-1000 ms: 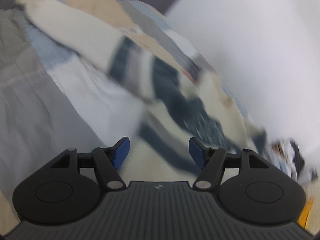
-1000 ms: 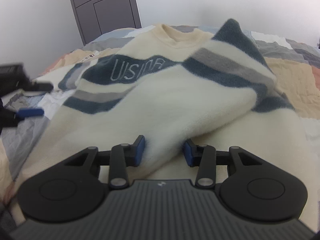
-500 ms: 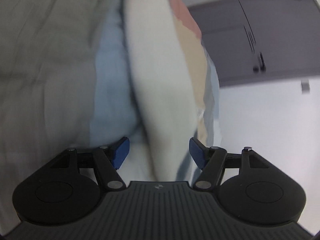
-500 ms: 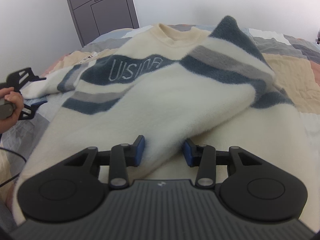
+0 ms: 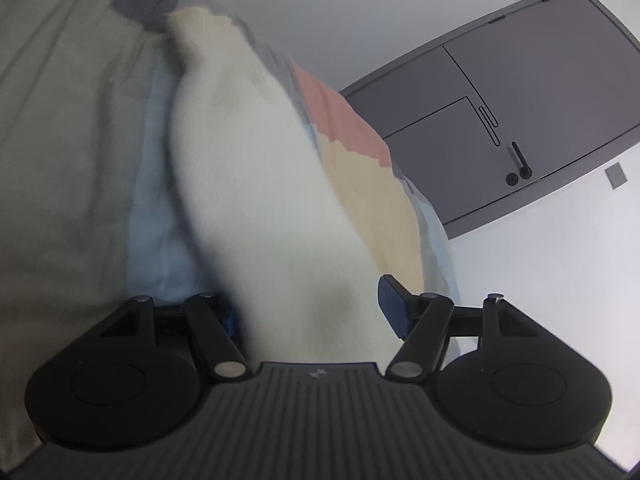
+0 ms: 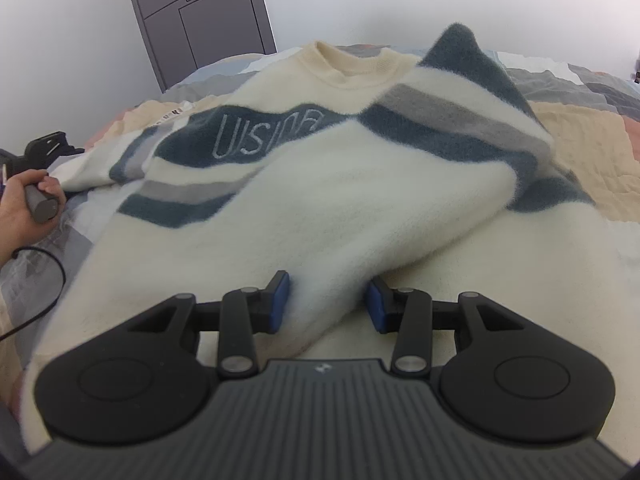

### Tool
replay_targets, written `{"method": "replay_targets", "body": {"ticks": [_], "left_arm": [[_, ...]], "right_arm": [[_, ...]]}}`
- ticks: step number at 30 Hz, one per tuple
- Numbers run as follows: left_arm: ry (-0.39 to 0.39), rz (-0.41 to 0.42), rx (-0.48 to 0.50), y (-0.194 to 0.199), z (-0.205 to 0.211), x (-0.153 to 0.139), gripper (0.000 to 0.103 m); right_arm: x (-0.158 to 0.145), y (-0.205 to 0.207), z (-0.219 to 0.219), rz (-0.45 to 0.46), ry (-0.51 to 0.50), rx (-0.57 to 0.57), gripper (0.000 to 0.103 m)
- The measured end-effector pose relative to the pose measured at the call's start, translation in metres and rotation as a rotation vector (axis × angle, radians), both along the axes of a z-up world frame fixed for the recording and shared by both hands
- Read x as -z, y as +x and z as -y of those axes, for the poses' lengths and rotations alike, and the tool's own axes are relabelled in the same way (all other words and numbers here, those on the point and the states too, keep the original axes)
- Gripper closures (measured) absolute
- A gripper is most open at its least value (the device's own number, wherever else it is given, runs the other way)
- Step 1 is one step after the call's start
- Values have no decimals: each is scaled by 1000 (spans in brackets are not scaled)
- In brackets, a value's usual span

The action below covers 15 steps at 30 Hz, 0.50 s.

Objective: Fold large clothes
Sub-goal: 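Move the left gripper to the sweater side edge and grasp it, then lift the side edge with the left gripper, fold it over the body, release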

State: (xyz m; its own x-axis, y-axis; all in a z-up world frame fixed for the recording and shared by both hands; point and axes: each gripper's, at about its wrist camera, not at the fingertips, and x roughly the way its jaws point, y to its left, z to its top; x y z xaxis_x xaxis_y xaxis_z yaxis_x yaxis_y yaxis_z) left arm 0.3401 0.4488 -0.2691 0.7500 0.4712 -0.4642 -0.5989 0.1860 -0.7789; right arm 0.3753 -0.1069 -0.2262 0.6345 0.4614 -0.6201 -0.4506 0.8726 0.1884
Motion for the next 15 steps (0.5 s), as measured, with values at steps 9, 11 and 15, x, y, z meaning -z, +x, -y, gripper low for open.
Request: {"method": "replay_targets", "body": {"ticks": [9, 11, 15], "left_arm": [[91, -96, -56, 19, -9, 0, 95], [147, -125, -57, 22, 0, -12, 95], [280, -90, 7, 27, 24, -52, 96]], "right_arm": [[3, 9, -11, 15, -33, -4, 58], [3, 11, -13, 19, -41, -8, 58], [3, 11, -14, 25, -50, -9, 58]]}}
